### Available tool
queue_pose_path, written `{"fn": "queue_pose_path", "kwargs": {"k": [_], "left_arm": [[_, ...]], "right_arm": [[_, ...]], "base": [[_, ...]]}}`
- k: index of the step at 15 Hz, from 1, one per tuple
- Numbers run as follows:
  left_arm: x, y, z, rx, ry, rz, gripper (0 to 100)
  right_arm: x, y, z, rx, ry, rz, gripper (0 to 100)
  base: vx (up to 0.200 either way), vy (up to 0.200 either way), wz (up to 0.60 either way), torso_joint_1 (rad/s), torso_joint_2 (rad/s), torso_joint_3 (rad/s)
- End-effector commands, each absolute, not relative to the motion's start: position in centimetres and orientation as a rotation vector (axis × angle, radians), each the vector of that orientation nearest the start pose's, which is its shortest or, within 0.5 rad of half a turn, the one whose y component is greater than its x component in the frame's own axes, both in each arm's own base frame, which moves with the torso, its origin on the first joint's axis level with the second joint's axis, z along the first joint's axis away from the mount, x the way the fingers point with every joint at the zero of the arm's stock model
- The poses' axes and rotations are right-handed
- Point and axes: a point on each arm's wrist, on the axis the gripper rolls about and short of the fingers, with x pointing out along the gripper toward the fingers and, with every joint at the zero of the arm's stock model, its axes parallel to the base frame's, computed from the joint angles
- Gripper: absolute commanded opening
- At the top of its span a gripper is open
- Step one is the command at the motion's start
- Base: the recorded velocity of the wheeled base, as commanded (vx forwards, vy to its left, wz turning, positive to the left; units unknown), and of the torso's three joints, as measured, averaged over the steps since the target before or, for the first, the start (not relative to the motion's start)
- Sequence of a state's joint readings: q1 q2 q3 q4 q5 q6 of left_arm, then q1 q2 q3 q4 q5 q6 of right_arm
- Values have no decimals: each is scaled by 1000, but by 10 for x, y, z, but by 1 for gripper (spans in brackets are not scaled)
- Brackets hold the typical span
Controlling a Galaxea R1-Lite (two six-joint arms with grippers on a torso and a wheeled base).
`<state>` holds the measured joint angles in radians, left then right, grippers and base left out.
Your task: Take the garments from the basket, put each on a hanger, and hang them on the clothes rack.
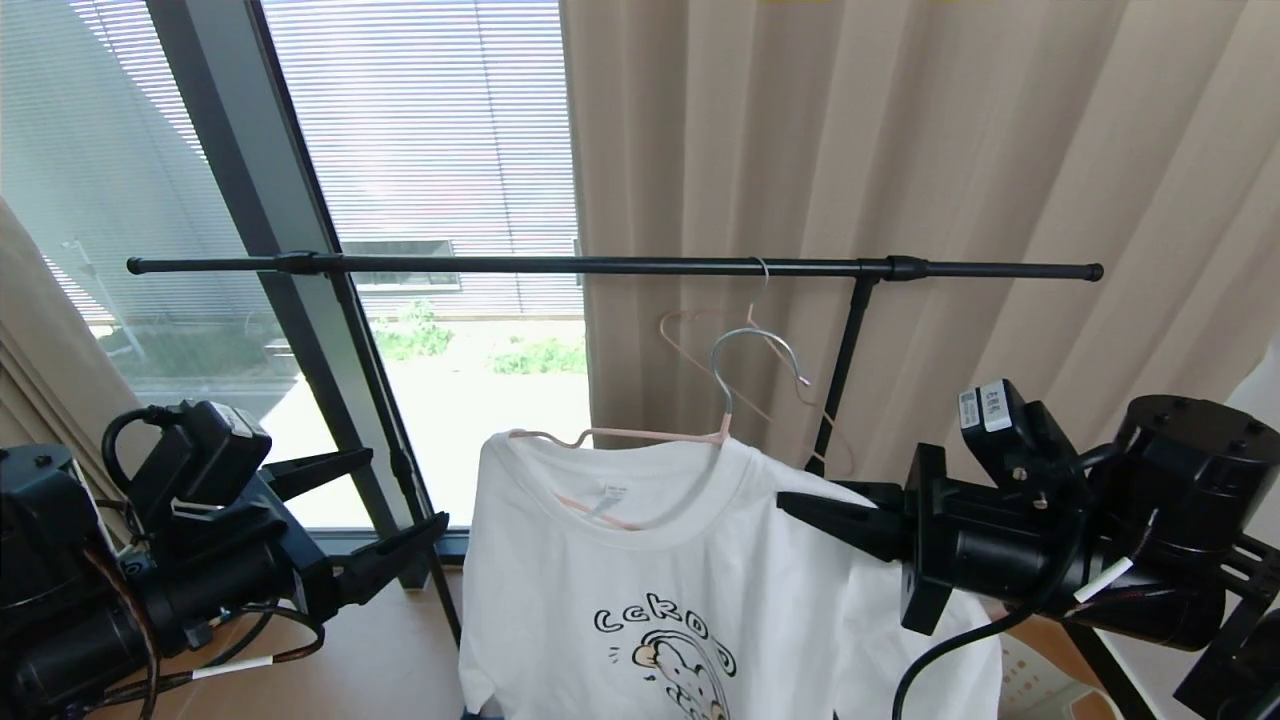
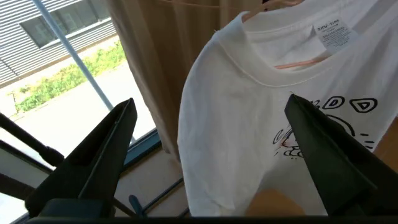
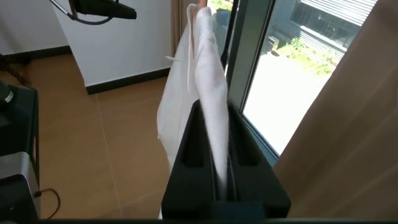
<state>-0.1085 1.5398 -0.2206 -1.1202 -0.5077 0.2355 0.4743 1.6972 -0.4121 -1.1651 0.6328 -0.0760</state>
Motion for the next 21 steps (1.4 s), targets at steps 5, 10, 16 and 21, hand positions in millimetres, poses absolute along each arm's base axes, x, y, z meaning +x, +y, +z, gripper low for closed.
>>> {"fn": "queue_pose_path", "kwargs": {"k": [5, 10, 16, 21], "left_arm": [[217, -70, 138, 113, 201, -444, 100], [232, -127, 153, 14, 293, -372, 100], [253, -152, 152, -24, 298, -282, 100], [261, -158, 153, -29, 279, -202, 100]], "right_arm": [[224, 138, 145, -69, 59, 1019, 0], [218, 150, 148, -74, 20, 982, 0], [214, 155, 149, -75, 1, 960, 0], [213, 155, 149, -75, 1, 961, 0]], "base": [[0, 0, 0, 0, 0, 0], [0, 0, 0, 0, 0, 0], [0, 0, 0, 0, 0, 0], [0, 0, 0, 0, 0, 0]]}}
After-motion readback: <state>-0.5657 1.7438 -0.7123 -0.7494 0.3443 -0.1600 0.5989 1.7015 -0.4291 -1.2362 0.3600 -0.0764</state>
